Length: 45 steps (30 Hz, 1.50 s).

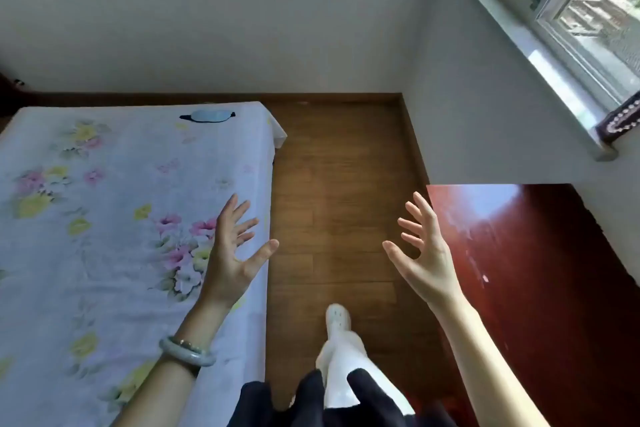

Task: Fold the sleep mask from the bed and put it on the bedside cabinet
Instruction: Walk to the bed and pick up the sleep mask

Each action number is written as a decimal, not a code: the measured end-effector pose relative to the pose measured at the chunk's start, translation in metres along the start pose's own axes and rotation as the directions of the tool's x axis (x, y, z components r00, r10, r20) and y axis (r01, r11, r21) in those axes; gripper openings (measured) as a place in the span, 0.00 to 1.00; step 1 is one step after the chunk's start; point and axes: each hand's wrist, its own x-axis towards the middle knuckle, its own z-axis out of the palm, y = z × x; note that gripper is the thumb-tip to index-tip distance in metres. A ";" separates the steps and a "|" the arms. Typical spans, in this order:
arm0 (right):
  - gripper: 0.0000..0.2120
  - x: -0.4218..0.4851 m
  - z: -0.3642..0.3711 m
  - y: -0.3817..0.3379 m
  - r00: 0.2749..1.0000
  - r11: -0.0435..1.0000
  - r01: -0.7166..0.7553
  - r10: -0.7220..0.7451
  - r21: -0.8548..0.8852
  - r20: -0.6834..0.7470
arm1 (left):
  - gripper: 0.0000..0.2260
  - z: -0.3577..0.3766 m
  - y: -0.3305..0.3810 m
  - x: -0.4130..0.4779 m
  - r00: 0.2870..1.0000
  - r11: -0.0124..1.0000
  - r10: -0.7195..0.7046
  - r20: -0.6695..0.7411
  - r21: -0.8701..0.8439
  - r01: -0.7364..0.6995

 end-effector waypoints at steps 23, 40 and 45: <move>0.39 0.478 0.041 0.082 0.993 0.998 -0.025 0.019 0.051 0.118 | 0.33 0.098 -0.050 0.434 0.987 0.995 -0.059 -0.151 0.074 0.070; 0.41 0.849 0.156 0.084 0.991 0.994 0.034 -0.047 0.107 0.126 | 0.35 0.076 -0.099 0.794 0.966 0.995 -0.074 -0.247 0.039 0.087; 0.41 0.931 0.186 0.082 0.981 0.994 0.057 -0.073 0.095 0.179 | 0.36 0.071 -0.108 0.866 0.958 0.994 -0.100 -0.268 0.026 0.111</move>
